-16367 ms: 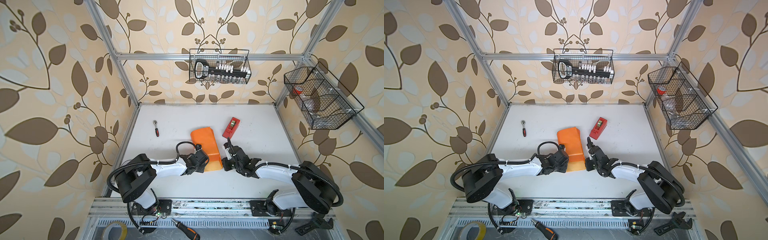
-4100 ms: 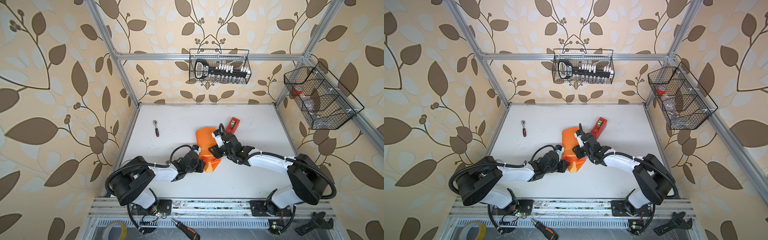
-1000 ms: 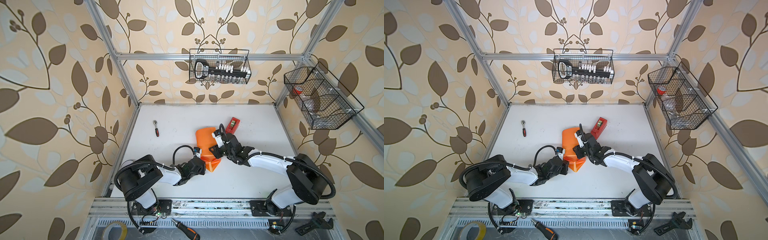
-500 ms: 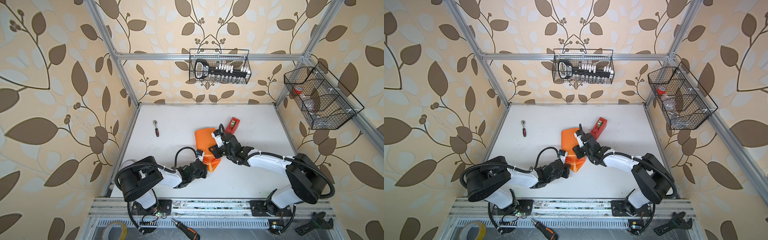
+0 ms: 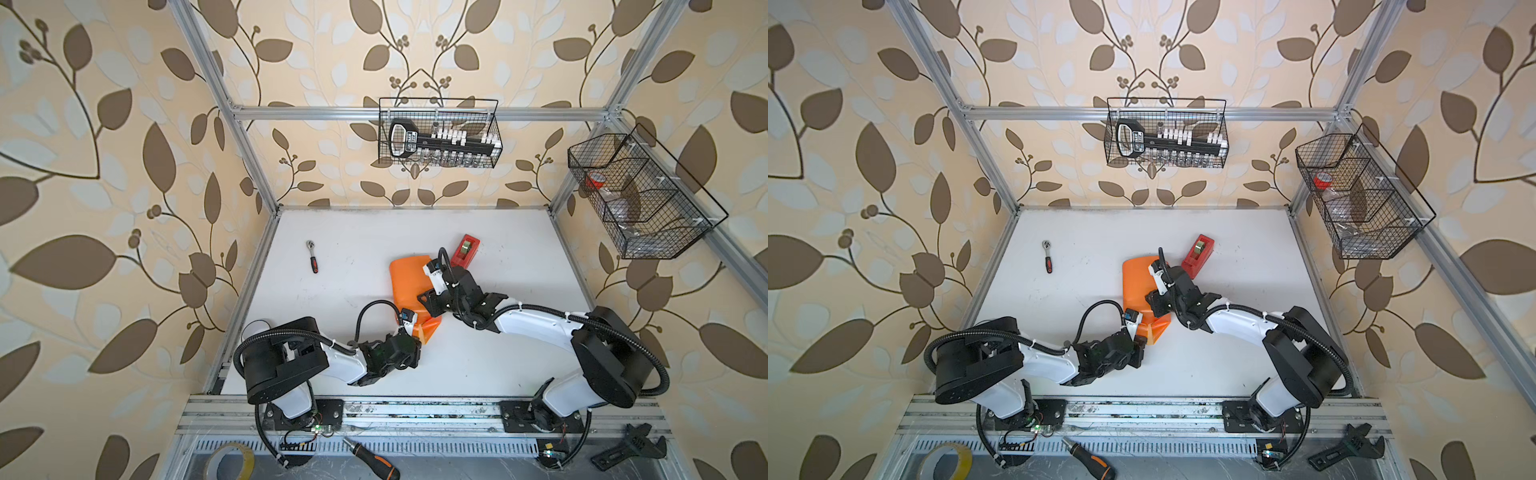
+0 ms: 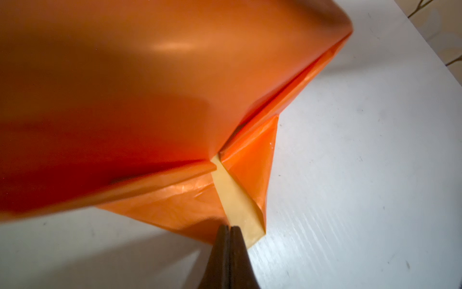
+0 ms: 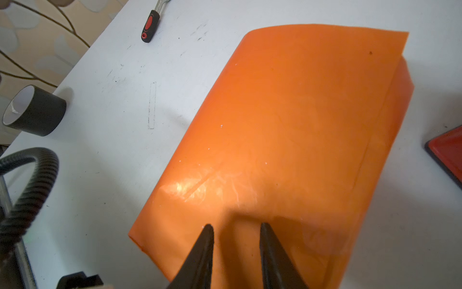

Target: Wrap the gift box in paper

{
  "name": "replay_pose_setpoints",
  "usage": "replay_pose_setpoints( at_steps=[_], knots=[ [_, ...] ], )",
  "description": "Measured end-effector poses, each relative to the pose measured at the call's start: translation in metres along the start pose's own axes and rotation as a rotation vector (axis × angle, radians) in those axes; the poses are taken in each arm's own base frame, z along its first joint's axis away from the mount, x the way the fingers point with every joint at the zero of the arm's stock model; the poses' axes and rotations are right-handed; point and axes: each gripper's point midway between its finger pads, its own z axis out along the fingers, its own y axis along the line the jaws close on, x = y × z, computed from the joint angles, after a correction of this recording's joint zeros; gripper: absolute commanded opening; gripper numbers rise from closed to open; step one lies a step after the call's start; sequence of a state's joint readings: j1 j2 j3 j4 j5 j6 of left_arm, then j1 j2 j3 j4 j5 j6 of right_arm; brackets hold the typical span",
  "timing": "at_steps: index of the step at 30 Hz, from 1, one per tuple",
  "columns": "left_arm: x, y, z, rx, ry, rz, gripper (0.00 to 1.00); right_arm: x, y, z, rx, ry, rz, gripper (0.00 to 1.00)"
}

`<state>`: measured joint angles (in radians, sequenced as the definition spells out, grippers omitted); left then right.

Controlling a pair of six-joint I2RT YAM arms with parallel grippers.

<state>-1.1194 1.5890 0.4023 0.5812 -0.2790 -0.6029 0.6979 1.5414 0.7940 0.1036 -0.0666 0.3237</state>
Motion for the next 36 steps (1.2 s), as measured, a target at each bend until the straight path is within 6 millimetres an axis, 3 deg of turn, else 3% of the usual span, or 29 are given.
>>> replay_pose_setpoints(
  at_steps=[15,26,34,36],
  knots=[
    [0.001,0.001,-0.002,-0.009,-0.008,0.008,0.0,-0.001,0.001,0.002,-0.004,-0.006,0.003,0.32],
    [-0.028,0.051,0.002,-0.111,-0.035,-0.078,0.0,-0.001,0.002,0.003,-0.008,-0.008,0.003,0.32],
    [-0.03,0.054,0.002,-0.108,-0.028,-0.078,0.0,-0.001,0.002,0.003,-0.007,-0.008,0.003,0.32],
    [-0.029,0.054,0.0,-0.106,-0.019,-0.068,0.06,-0.001,0.002,0.003,-0.008,-0.008,0.003,0.32]
  ],
)
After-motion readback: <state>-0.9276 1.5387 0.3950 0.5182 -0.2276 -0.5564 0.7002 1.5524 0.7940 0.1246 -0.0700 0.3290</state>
